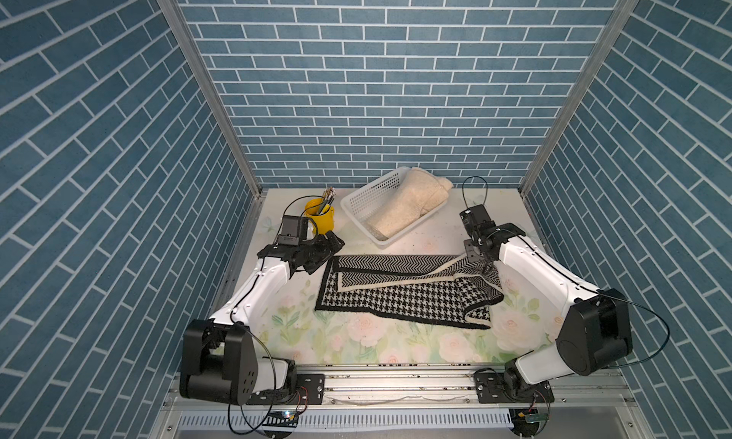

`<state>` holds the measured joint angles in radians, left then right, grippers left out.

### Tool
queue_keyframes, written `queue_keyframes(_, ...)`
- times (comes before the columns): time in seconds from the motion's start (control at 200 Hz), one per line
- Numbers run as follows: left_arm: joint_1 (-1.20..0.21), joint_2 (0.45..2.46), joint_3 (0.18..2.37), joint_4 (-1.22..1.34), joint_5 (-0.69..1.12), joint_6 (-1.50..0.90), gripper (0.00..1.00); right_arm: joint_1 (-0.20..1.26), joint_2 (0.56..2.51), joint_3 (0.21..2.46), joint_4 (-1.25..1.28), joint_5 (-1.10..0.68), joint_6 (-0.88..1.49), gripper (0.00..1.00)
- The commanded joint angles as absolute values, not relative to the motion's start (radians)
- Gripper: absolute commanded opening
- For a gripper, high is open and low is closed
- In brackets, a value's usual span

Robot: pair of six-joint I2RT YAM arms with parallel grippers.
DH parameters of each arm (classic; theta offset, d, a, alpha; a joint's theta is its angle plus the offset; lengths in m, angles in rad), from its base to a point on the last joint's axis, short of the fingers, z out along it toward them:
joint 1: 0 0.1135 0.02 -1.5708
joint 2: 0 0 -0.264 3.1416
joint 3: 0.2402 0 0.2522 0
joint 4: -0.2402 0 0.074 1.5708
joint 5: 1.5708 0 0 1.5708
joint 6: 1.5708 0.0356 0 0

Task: Roll up the scarf and place it into the basket
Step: Fold the scarf at the center of the board.

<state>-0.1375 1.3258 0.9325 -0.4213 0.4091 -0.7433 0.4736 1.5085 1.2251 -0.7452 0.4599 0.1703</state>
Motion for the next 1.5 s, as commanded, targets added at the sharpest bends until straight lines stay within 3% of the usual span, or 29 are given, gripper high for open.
queue_keyframes(0.0,-0.131,1.295,0.904,-0.536,0.337,-0.694,0.95,0.617,1.549,1.228,-0.680,0.297,0.067,0.56)
queue_keyframes(0.18,-0.027,1.229,0.960,-0.579,0.316,-0.674,1.00,0.772,1.602,1.157,-0.528,0.258,-0.033,0.59)
queue_keyframes(0.455,0.154,1.339,1.056,-0.616,0.365,-0.606,1.00,0.954,1.758,1.228,-0.298,0.146,-0.140,0.63)
queue_keyframes(0.975,0.198,1.338,1.007,-0.576,0.437,-0.592,1.00,0.994,2.102,1.512,-0.227,0.190,-0.193,0.59)
queue_keyframes(1.19,0.207,1.346,0.998,-0.569,0.451,-0.581,1.00,0.994,2.187,1.599,-0.240,0.186,-0.219,0.48)
queue_keyframes(1.36,0.212,1.345,0.991,-0.563,0.459,-0.575,1.00,0.994,2.240,1.630,-0.242,0.166,-0.231,0.46)
queue_keyframes(1.495,0.213,1.345,0.988,-0.563,0.466,-0.575,1.00,0.994,2.262,1.666,-0.260,0.185,-0.232,0.14)
